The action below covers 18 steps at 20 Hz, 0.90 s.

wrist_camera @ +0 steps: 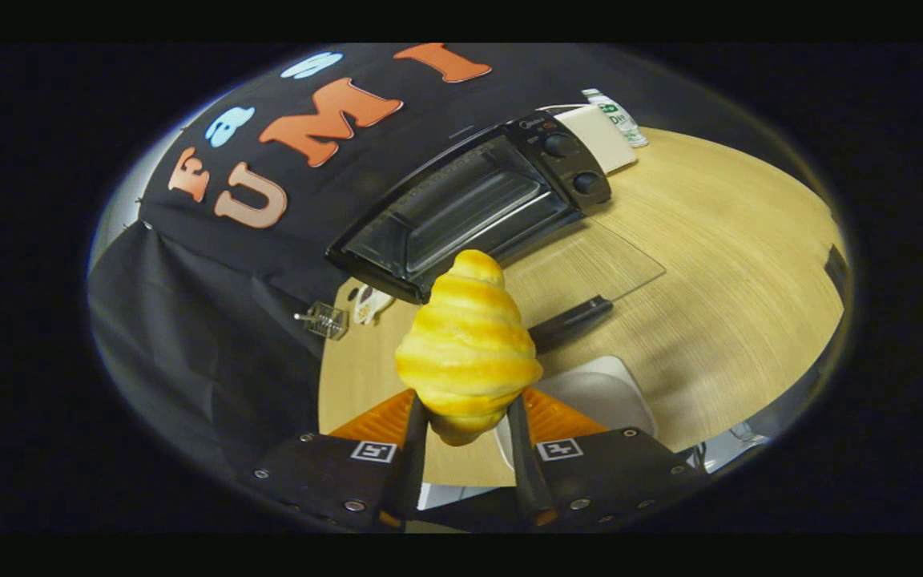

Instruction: Open the toaster oven, put the food inside, and close the toaster oven door.

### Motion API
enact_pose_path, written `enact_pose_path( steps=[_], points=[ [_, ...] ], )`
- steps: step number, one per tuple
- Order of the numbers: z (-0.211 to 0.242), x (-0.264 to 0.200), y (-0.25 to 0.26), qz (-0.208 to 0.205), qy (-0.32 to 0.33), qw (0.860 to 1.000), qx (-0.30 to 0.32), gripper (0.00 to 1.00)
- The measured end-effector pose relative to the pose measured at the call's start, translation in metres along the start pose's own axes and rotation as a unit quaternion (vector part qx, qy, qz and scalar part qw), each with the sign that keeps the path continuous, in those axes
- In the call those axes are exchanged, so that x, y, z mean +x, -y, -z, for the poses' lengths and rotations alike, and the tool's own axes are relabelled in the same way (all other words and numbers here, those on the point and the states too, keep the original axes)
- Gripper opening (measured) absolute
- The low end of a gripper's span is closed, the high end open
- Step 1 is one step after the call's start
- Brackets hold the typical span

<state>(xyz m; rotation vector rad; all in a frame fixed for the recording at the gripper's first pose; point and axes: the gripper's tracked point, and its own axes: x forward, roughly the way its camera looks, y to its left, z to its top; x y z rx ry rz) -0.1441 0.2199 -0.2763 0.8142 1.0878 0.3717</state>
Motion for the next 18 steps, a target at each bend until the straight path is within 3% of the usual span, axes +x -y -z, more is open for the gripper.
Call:
enact_pose_path(
  steps=[6,9,18],
  points=[
    [-0.053,0.047,-0.031,-0.073,0.028,0.994,0.079,0.48],
    [-0.072,0.064,-0.043,-0.106,0.037,0.984,0.136,0.49],
    [-0.104,0.114,-0.044,-0.098,0.028,0.978,0.181,0.48]
  ],
)
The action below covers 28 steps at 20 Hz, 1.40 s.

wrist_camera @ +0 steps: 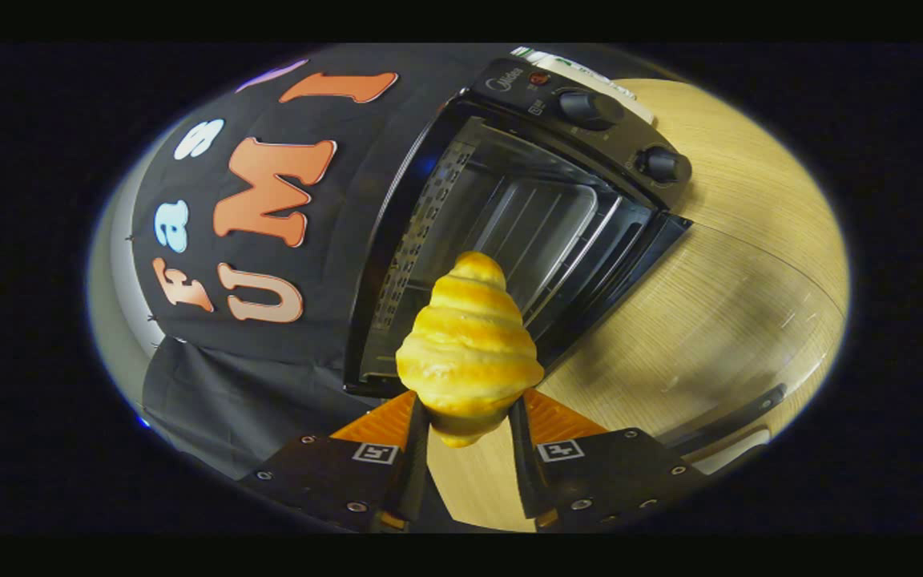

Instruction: Open the toaster oven, put the food inside, and close the toaster oven door.

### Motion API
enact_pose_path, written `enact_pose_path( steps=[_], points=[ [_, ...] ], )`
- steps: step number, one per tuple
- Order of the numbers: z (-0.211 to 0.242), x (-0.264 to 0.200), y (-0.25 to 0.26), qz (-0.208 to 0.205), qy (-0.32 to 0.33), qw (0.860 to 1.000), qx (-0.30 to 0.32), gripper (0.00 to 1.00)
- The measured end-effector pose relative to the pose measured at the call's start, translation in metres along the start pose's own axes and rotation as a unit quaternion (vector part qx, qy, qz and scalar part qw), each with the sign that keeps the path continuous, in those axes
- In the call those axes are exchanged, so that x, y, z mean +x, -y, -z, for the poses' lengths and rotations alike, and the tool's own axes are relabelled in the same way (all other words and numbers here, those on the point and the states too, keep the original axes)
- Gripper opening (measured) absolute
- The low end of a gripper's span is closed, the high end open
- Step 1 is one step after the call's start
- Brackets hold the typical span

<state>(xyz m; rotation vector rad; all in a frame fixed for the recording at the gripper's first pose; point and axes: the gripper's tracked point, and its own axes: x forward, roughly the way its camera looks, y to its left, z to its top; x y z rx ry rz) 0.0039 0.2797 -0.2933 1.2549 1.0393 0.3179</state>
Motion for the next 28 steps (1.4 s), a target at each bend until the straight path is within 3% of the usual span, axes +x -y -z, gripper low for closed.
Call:
enact_pose_path(
  steps=[13,18,28],
  points=[
    [-0.034,0.038,-0.026,-0.063,0.037,0.996,0.043,0.48],
    [-0.039,0.053,-0.020,-0.055,0.054,0.996,0.036,0.48],
    [-0.035,0.042,-0.018,-0.017,0.084,0.994,-0.065,0.83]
  ],
)
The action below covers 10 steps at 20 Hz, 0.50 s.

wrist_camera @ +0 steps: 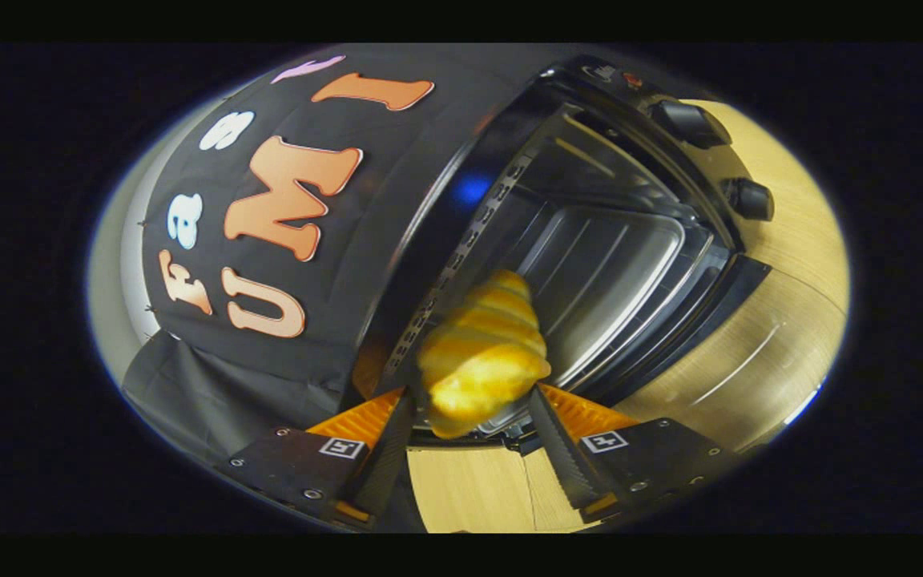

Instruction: Open the toaster oven, put the food inside, and close the toaster oven door.

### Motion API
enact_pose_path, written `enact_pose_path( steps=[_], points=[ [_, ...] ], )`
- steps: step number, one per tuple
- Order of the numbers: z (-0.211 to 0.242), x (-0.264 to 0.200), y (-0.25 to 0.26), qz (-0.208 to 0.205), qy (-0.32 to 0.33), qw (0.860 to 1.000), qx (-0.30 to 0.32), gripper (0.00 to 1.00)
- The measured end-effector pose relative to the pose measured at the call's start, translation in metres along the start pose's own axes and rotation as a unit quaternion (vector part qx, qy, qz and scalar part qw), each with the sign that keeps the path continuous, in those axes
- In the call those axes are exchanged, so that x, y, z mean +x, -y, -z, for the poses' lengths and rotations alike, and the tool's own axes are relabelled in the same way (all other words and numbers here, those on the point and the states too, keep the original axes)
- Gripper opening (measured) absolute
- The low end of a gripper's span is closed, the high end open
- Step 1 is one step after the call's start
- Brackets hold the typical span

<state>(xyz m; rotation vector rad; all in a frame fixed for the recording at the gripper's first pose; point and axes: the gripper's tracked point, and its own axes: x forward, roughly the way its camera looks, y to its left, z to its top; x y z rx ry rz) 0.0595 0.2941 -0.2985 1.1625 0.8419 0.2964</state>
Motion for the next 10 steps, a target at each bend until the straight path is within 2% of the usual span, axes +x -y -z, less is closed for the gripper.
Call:
enact_pose_path(
  steps=[1,3,6,10],
  points=[
    [0.000,-0.004,0.000,0.003,0.001,1.000,-0.013,0.90],
    [0.003,-0.014,0.000,0.007,-0.003,1.000,-0.030,0.95],
    [0.012,-0.042,0.005,0.028,-0.013,0.997,-0.071,0.95],
    [0.027,-0.094,0.022,0.065,-0.037,0.987,-0.144,0.95]
  ],
)
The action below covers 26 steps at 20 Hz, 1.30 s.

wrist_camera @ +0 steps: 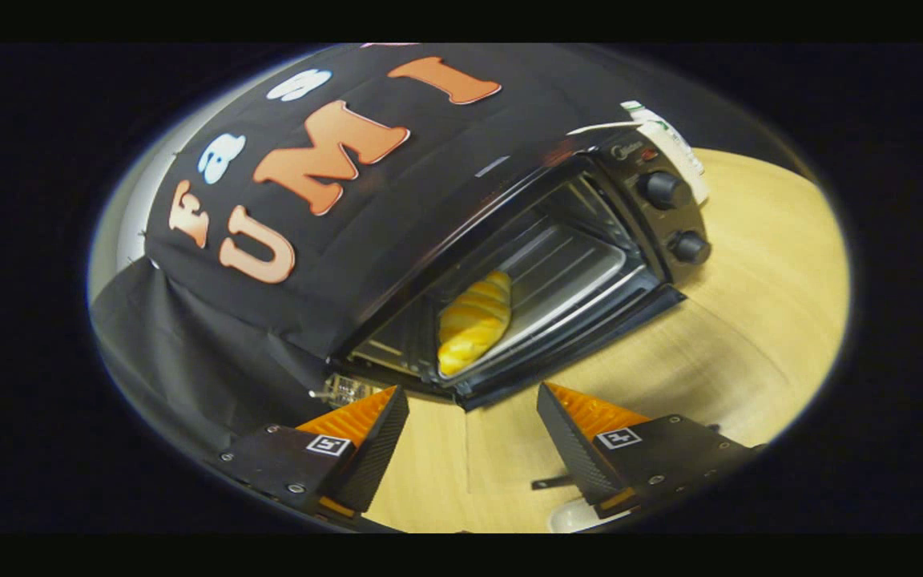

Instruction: Open the toaster oven, put the food inside, and close the toaster oven door.

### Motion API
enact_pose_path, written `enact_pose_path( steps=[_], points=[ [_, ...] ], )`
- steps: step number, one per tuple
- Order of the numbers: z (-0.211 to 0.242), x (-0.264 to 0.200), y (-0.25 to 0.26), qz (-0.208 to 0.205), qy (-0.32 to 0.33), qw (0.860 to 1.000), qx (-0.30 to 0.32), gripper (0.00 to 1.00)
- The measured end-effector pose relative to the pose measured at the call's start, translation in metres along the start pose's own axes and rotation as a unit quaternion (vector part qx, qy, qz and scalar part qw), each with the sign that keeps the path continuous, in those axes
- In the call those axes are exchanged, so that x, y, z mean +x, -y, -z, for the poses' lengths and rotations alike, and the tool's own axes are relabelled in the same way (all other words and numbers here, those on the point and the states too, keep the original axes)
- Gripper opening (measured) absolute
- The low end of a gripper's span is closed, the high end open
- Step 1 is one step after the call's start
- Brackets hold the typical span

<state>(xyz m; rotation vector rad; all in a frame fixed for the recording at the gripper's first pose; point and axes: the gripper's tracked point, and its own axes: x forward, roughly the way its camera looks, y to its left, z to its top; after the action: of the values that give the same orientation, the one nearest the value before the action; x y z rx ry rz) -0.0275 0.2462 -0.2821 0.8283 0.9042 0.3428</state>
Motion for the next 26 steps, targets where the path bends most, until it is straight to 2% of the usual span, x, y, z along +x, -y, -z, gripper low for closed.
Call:
enact_pose_path(
  steps=[6,10,13,16,18,19,23,26],
  points=[
    [0.038,-0.055,0.051,0.068,-0.049,0.992,-0.091,0.96],
    [0.067,-0.063,0.103,0.120,-0.124,0.976,-0.131,0.95],
    [0.075,-0.054,0.122,0.137,-0.153,0.967,-0.151,0.96],
    [0.082,-0.037,0.122,0.123,-0.181,0.961,-0.168,0.96],
    [0.082,-0.031,0.117,0.110,-0.194,0.953,-0.206,0.96],
    [0.084,-0.031,0.119,0.109,-0.202,0.950,-0.210,0.92],
    [0.070,-0.040,0.106,0.095,-0.191,0.956,-0.203,0.94],
    [0.042,-0.052,0.082,0.075,-0.163,0.963,-0.200,0.94]
  ],
)
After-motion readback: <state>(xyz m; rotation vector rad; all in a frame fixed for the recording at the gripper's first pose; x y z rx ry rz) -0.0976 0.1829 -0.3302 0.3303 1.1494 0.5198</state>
